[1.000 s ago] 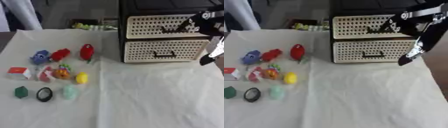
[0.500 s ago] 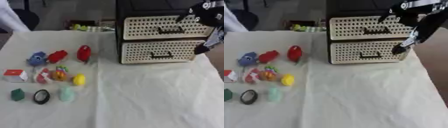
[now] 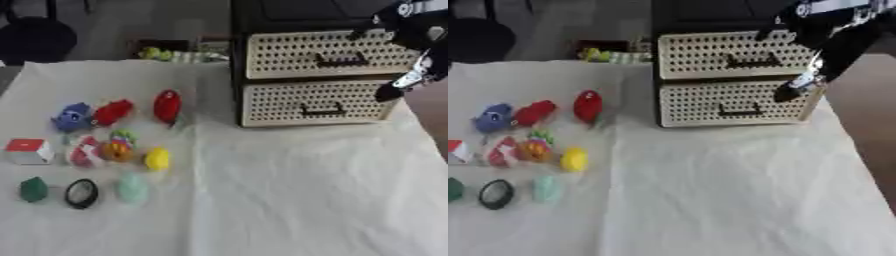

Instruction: Pick up objects from table and place into drawer.

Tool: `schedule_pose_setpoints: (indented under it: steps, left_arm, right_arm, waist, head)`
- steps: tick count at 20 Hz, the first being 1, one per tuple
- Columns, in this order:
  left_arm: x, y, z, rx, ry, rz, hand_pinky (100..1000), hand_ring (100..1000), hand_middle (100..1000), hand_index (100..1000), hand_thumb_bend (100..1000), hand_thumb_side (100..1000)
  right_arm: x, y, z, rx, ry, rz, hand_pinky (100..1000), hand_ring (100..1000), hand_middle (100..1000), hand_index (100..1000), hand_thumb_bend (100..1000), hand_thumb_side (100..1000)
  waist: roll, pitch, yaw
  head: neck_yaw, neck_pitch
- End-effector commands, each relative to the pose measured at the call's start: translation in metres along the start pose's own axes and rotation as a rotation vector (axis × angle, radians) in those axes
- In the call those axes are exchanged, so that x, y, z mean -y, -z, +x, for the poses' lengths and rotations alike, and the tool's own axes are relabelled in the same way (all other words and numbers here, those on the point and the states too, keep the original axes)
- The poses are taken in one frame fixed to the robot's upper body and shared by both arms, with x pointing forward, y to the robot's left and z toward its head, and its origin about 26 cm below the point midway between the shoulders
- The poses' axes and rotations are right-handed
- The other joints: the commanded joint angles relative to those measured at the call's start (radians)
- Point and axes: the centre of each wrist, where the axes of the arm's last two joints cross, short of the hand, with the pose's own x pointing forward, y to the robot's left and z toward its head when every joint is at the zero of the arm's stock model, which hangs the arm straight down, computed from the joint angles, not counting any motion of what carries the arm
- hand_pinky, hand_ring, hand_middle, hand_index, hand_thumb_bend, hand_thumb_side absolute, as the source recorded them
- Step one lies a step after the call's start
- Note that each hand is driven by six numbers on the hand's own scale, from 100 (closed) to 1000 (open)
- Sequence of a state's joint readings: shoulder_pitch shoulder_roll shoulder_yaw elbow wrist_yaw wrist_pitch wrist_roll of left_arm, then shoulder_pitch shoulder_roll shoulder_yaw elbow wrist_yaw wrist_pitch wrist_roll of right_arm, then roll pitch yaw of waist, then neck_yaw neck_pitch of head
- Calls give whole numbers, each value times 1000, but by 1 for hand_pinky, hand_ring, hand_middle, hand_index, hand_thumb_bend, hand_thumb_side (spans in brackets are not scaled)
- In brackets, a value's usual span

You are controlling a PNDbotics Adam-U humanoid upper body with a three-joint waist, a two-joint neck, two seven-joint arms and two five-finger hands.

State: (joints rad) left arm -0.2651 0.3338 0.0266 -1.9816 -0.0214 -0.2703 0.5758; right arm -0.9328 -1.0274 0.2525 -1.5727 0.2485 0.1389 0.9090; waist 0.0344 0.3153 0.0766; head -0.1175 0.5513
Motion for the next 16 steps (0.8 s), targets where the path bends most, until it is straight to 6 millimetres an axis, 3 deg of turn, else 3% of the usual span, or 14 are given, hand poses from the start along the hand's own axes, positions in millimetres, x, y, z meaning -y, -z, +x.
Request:
schedule_pose_setpoints:
  steps: [1, 16]
  left_arm:
    - [1, 6, 6, 31, -8, -13, 352, 568, 637, 843, 100, 933]
    - [2, 5, 6, 24, -12, -9, 351, 568, 638, 843, 100, 939]
  right_arm:
    - [7, -7, 1, -29, -12, -22, 120, 179, 131, 927, 639, 381]
    - [2, 2, 4, -117, -38, -17, 117, 183, 137, 939, 583, 412]
  waist:
    - [-3, -15, 2]
    - [-7, -6, 5]
  head:
    - [-4, -11]
    - [-10, -13]
